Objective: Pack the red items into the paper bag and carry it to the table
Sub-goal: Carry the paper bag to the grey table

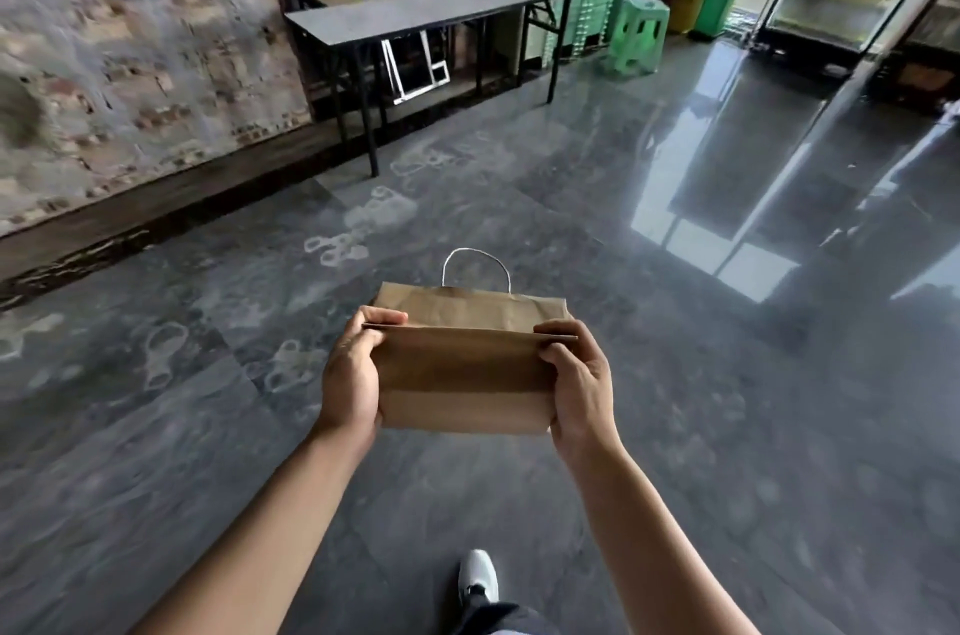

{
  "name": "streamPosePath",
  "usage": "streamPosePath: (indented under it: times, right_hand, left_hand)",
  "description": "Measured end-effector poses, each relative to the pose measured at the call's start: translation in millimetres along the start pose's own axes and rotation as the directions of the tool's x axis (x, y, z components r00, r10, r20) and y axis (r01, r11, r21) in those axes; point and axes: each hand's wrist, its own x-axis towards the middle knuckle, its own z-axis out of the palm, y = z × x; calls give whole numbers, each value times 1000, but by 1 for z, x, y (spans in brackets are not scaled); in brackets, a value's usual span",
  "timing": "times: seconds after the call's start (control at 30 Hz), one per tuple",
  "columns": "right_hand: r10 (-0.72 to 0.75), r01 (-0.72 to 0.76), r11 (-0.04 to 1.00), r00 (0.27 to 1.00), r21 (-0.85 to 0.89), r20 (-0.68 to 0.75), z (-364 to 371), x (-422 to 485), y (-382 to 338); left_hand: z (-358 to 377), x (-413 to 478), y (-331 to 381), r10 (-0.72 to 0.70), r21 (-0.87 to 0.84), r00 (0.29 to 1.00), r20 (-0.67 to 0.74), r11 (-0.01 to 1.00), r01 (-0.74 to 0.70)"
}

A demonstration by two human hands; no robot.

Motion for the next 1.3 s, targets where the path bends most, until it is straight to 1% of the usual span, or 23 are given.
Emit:
streamPosePath:
  times: [0.2,0.27,0.37,0.43,0.53,0.63,0.73,0.83,0.93,1.0,1.07,1.2,1.3]
  right_hand:
    - [-19,19,1000,995,1,98,51,133,-13]
    - [-29,30,1000,992,-9,119,65,173,-11]
    - [-31,30,1000,986,9,165,91,246,-3]
    - [-47,47,999,981,7,186,114,296,0]
    - [-64,62,998,975,18,213,154,385,9]
    - [-26,25,1000,974,7,225,197,472,4]
    - [20,-23,1000,980,10,196,236,558,-9]
    - [18,-12,999,985,-36,169,262,633,-21]
    - [-19,29,998,987,-62,162,281,706,-32]
    - [-26,37,997,988,-69,153,291,760,-35]
    - [-45,54,997,987,-51,151,300,818,-30]
    - [-112,119,992,985,-43,132,322,940,-37]
    - [-114,119,992,984,-31,137,340,1033,-58]
  left_hand:
    - [28,124,16,79,-23,994,-78,996,-81]
    - [33,164,15,81,-32,993,-90,996,-84]
    - [33,241,4,29,-34,998,-49,999,-30]
    - [33,296,-4,25,4,999,-27,1000,-25]
    - [35,391,-10,61,26,998,-2,998,-61]
    - [37,487,2,129,141,990,58,981,-136]
    - [44,586,24,152,227,982,112,958,-174]
    - [60,670,45,131,286,979,155,943,-171]
    - [79,753,58,190,343,962,195,906,-248]
    - [92,810,60,211,355,948,237,890,-287]
    - [111,868,59,201,343,937,285,892,-295]
    - [160,981,66,225,335,936,272,889,-311]
    - [196,1058,89,276,392,922,272,843,-368]
